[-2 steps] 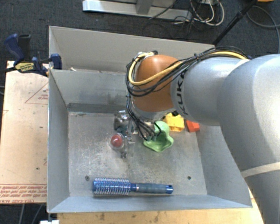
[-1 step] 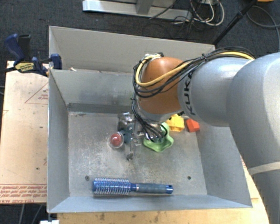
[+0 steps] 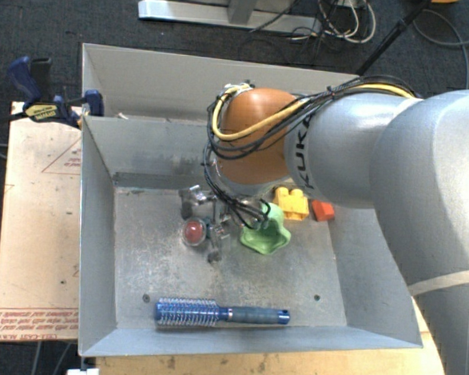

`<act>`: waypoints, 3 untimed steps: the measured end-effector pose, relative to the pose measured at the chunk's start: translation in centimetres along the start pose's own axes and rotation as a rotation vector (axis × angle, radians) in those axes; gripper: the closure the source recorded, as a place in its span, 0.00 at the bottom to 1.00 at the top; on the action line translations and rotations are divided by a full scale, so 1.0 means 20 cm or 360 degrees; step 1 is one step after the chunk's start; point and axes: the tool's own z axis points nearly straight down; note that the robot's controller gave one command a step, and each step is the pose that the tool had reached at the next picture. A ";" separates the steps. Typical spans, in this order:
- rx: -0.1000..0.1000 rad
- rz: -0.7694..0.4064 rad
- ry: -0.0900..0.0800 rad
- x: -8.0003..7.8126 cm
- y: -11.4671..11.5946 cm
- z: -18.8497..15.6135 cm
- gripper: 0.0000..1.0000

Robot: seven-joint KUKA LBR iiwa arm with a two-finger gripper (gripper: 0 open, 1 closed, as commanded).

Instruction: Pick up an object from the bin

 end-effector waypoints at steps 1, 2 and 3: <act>-0.0001 0.0002 0.0001 0.00 0.00 0.00 1.00; 0.0006 -0.0101 -0.0014 -0.06 -0.09 -0.95 1.00; -0.0005 0.0028 0.0016 0.02 -0.06 -0.53 1.00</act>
Offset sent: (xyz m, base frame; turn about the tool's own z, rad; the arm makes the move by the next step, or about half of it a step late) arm 0.0000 0.0000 0.0000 0.0000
